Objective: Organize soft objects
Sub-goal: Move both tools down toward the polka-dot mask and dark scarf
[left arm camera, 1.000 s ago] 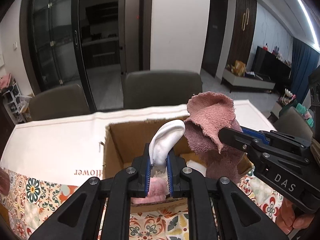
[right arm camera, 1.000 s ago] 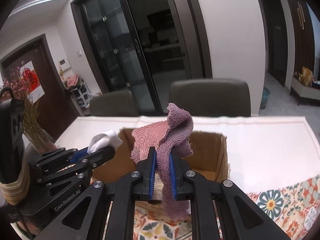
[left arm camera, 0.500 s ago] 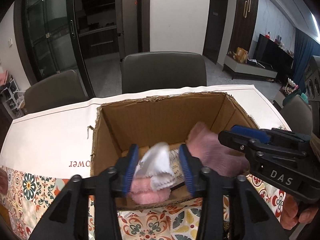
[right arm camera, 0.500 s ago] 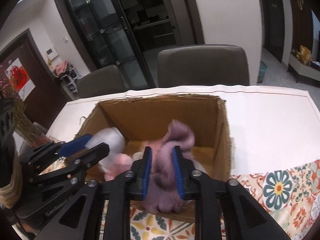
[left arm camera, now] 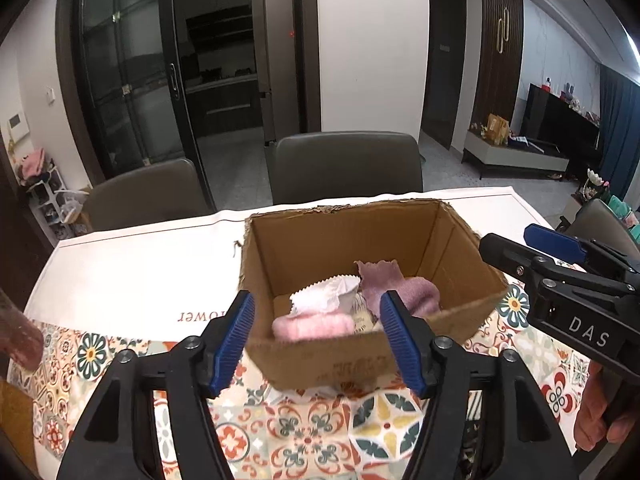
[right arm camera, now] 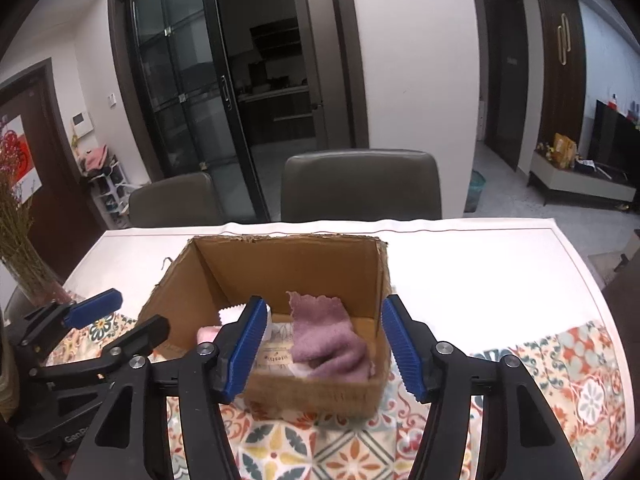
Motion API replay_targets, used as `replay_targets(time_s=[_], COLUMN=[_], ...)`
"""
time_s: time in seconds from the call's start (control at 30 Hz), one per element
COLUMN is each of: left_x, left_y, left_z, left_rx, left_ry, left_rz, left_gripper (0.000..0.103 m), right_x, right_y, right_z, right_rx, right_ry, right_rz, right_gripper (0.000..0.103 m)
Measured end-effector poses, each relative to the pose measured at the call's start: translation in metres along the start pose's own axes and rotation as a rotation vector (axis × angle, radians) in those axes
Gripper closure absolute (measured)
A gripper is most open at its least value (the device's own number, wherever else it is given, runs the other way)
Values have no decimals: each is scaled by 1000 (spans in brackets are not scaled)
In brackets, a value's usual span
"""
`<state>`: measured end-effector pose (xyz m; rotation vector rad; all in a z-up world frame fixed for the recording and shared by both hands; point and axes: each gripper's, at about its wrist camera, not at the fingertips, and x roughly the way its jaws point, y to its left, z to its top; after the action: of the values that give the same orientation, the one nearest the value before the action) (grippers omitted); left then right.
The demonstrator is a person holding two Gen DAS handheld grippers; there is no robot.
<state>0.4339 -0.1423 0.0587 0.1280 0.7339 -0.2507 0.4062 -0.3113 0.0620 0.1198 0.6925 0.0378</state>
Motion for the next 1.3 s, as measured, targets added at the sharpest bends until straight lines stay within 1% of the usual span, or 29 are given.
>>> replay_targets(time_s=[0.03,0.2,0.3,0.37,0.43,0.53,0.63,0.9,1.17,1.3], left_x=[-5,-33,-49,-59,-66,-76,-81,-81,-67,-60], left_y=[-1,-4,-5,-6,-7,-8,-9,-11,-19,-27], left_z=[-2,-16,-28,-37,-44,-59,-73,-116,-161,-181], left_rx=[0,12,14,13,17,18,15,-24,-20,0], left_ry=[-4,-25,-44,-52,-54,-50,-34,59,184,235], left_rz=[2,4,7,12,17,24,17,-15,-36,-43], left_gripper=[35,34,29,27,26,24,23,23,23,23], right_x=[-4,-29,-43,-50,-58,-67,-72,-78,-74,-67], right_y=[0,3,4,5,7,9,8,3,2,-4], right_z=[-1,-13,-25,-32,-41,-54,-68,-102,-135,-153], right_rx=[4,13,20,21,21,13,12,21,15,18], right_ry=[-1,-6,-14,-14,-21,-28,-15,17,60,106], right_rz=[-1,1,-4,-7,-15,-29,-27,-19,-23,-15], right_gripper=[38,38,38,37,31,29,29,29,29,29])
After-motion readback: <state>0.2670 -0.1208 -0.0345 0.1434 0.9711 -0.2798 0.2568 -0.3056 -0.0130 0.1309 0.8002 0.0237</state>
